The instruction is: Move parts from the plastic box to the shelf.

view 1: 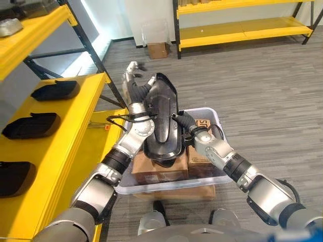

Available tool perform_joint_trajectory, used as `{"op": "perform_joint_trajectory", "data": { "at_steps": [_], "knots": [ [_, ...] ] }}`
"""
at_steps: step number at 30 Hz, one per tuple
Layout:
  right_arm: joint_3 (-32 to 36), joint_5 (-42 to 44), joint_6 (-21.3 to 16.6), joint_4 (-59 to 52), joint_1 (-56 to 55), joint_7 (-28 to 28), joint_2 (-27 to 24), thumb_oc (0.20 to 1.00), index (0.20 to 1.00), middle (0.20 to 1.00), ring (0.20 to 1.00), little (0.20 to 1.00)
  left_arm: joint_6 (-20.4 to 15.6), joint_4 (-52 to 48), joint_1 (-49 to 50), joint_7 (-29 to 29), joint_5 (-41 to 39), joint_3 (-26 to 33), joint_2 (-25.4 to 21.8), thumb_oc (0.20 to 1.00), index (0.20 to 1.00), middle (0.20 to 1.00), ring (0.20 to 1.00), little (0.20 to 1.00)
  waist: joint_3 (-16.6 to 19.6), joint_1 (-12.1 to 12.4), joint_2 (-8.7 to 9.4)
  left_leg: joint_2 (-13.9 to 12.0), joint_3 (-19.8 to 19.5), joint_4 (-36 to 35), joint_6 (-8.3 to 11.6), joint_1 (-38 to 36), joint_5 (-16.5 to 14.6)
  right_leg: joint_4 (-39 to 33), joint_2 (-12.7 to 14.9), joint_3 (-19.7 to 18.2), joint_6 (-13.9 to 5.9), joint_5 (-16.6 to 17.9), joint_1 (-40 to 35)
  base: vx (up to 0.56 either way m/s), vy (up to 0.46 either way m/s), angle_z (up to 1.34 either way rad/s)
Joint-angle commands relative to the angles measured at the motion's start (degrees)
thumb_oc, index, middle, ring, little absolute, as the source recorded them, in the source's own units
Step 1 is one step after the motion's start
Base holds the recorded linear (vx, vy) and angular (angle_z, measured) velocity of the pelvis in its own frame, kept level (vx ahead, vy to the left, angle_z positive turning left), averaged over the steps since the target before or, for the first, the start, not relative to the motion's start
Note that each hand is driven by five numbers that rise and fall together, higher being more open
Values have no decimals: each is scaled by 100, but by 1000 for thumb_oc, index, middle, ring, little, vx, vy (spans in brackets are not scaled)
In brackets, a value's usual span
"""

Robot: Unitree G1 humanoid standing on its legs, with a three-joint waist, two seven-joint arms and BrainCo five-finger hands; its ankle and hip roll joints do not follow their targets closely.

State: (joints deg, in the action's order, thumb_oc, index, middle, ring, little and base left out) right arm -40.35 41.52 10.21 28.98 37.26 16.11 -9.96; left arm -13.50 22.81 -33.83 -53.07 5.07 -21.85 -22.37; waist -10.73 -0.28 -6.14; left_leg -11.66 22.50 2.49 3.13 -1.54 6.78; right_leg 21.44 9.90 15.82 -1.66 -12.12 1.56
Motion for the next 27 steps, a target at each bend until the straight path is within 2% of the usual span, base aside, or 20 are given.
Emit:
{"op": "perform_joint_trajectory", "data": {
  "at_steps": [1, 7, 10, 12, 13, 18, 19, 22, 23, 27],
  "knots": [
    [441, 117, -427, -491, 338, 1, 546, 200, 200, 200, 200, 200, -138, -4, -279, -432, -52, 167, -151, 1000, 1000, 1000, 1000, 1000, -47, 45, 405, -468, -169, 419, 563, -279, -197, -1386, 38, 437, 126, 636, -806, 17, 14, 12],
    [484, -13, -449, -318, 330, 163, 514, 200, 200, 200, 200, 200, -142, 73, -146, -520, -186, 464, -298, 1000, 1000, 1000, 1000, 1000, 58, 80, 323, -411, -219, 444, 562, -328, -180, -1415, 29, 472, 183, 580, -895, 13, 17, 5],
    [488, -104, -528, -182, 353, 228, 512, 200, 200, 200, 200, 200, -31, 48, 36, 26, -435, 532, -353, 1000, 1000, 1000, 1000, 1000, 99, 123, 303, -370, -252, 422, 559, -345, -186, -1466, 22, 479, 187, 586, -932, 0, 0, 0],
    [526, -269, -571, -186, 309, 306, 496, 200, 200, 200, 200, 200, 12, -61, 300, 772, -718, 452, -352, 1000, 1000, 1000, 1000, 1000, 99, 171, 302, -346, -291, 401, 543, -354, -212, -1523, 29, 495, 189, 599, -965, 0, 0, 0],
    [559, -316, -605, -212, 281, 318, 469, 200, 200, 200, 200, 200, -5, -139, 430, 958, -801, 420, -301, 1000, 1000, 1000, 1000, 1000, 107, 193, 300, -341, -295, 381, 531, -340, -225, -1542, 29, 506, 187, 623, -944, 0, 0, 0],
    [705, -692, -616, -530, 174, 435, 363, 200, 200, 200, 200, 200, 149, -588, 1018, 1572, -932, 321, -82, 1000, 1000, 1000, 1000, 1000, 66, 236, 318, -286, -324, 292, 489, -374, -307, -1584, 48, 505, 145, 660, -930, -30, 13, 2],
    [740, -754, -566, -684, 149, 482, 316, 200, 200, 200, 200, 200, 74, -689, 1245, 1712, -1194, 328, 11, 1000, 1000, 1000, 1000, 1000, 44, 245, 335, -263, -323, 254, 480, -406, -326, -1632, 49, 499, 132, 672, -959, -17, 16, 6],
    [795, -934, -554, -783, 134, 520, 273, 200, 200, 200, 200, 200, 93, -766, 1457, 2051, -1369, 374, 53, 1000, 1000, 1000, 1000, 1000, 61, 260, 345, -244, -305, 198, 467, -412, -348, -1685, 52, 499, 119, 725, -943, 0, 0, 0],
    [830, -1100, -542, -905, 104, 546, 215, 200, 200, 200, 200, 200, 93, -834, 1601, 2346, -1448, 366, 69, 1000, 1000, 1000, 1000, 1000, 63, 267, 362, -223, -295, 164, 456, -426, -370, -1721, 45, 491, 107, 753, -948, 11, 14, 7],
    [870, -1086, -485, -1134, 57, 553, 130, 200, 200, 200, 200, 200, 125, -997, 1742, 2742, -1686, 213, 143, 1000, 1000, 1000, 1000, 1000, 51, 253, 373, -191, -260, 112, 431, -465, -440, -1750, 41, 473, 90, 783, -943, 5, 13, 5]
  ]
}}
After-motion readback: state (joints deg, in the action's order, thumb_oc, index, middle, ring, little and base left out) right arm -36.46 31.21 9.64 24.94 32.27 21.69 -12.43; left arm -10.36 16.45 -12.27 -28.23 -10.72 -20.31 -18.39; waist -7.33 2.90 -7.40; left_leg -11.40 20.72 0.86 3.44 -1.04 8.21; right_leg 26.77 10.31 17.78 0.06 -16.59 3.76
